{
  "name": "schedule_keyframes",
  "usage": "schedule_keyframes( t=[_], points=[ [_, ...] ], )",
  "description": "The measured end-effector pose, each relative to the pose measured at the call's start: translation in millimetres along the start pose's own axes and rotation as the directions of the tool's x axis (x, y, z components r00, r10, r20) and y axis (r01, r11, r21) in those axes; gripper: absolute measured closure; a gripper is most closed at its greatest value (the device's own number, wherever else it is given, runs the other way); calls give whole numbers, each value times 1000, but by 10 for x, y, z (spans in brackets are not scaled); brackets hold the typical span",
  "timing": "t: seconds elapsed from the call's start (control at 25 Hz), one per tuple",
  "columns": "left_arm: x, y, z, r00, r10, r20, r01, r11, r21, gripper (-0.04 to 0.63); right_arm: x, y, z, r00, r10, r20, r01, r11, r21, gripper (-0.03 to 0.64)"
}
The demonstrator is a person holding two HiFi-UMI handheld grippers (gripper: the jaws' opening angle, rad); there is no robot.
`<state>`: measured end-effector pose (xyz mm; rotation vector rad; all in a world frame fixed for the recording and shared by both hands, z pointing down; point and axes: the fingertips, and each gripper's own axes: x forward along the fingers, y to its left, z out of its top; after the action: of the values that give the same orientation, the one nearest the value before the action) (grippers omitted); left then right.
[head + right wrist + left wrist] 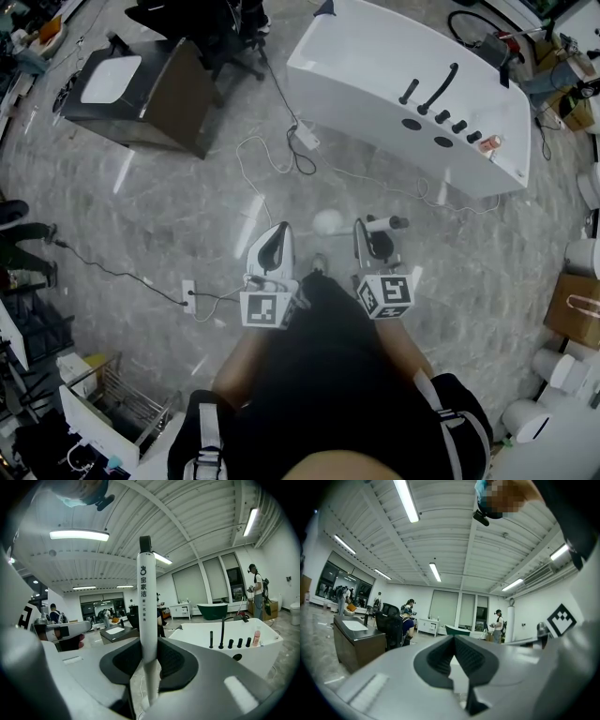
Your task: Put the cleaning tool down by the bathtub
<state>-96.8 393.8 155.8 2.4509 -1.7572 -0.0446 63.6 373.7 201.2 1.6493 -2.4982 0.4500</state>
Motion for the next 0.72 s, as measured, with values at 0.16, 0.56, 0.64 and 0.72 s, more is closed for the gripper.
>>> schedule_keyframes(
  t=[0.16, 0.56, 0.64, 0.72],
  points=[
    [144, 6, 34, 1000, 26, 11, -26, 1000, 12, 588, 136, -150, 53, 1000, 11, 1, -11, 1000, -13, 523],
    [365, 59, 63, 999, 39, 22, -40, 999, 24, 588, 283, -348, 159, 1000, -12, 17, 12, 1000, -1, 523],
    [448, 78, 29, 999, 38, 13, -38, 999, 18, 588, 322, -378, 167, 1000, -15, 17, 15, 1000, -1, 523],
    [567, 72, 71, 999, 24, 39, -25, 999, 21, 588, 374, -419, 194, 1000, -20, 16, 20, 1000, -4, 523]
  ],
)
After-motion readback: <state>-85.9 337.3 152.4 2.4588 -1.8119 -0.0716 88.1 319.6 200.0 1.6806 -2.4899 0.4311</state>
